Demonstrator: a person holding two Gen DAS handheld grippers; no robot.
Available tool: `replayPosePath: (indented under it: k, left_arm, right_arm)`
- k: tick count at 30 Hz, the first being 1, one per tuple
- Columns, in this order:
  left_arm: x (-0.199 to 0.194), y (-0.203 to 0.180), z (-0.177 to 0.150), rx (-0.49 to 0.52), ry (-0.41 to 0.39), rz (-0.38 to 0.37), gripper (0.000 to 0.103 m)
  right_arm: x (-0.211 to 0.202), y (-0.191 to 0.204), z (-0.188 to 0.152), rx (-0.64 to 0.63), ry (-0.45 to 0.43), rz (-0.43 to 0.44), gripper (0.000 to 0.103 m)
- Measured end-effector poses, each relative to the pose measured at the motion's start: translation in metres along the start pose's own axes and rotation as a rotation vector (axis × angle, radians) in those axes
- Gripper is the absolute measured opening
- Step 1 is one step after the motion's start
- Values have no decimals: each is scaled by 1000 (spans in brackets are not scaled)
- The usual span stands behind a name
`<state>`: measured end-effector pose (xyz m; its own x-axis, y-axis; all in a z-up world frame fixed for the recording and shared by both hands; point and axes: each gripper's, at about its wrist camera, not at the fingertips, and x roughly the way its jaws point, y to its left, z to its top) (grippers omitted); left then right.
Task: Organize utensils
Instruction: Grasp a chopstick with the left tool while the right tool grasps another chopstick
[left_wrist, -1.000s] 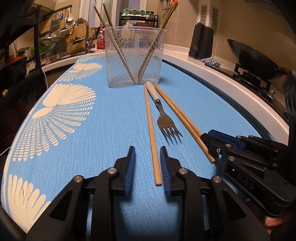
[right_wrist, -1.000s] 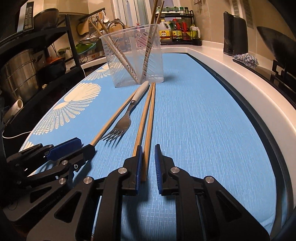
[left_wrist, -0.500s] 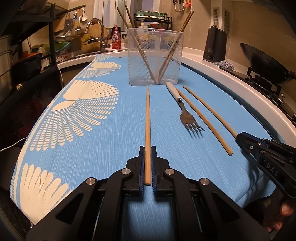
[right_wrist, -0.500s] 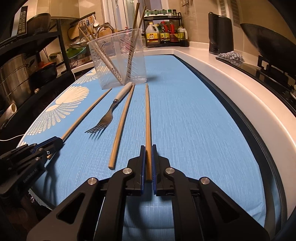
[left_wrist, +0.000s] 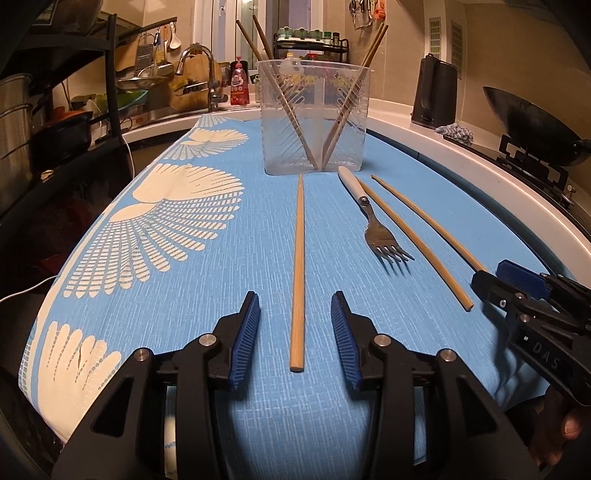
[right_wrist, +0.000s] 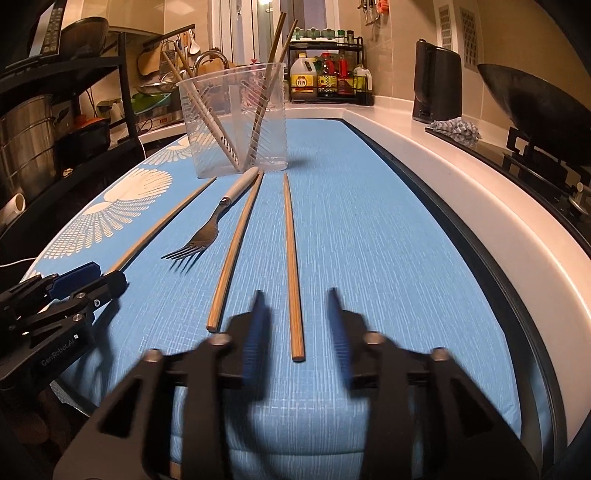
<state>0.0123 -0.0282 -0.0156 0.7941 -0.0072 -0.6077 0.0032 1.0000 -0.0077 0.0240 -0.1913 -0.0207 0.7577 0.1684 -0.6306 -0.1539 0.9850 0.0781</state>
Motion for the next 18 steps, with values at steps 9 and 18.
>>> replayPosePath:
  k: [9, 18]
  left_arm:
    - [-1, 1, 0, -4, 3, -29, 34]
    - [-5, -4, -1, 6, -6, -52, 7]
  right_arm:
    - [-1, -3, -1, 4, -12, -8, 24]
    - [-2, -3, 0, 15, 3, 26, 6]
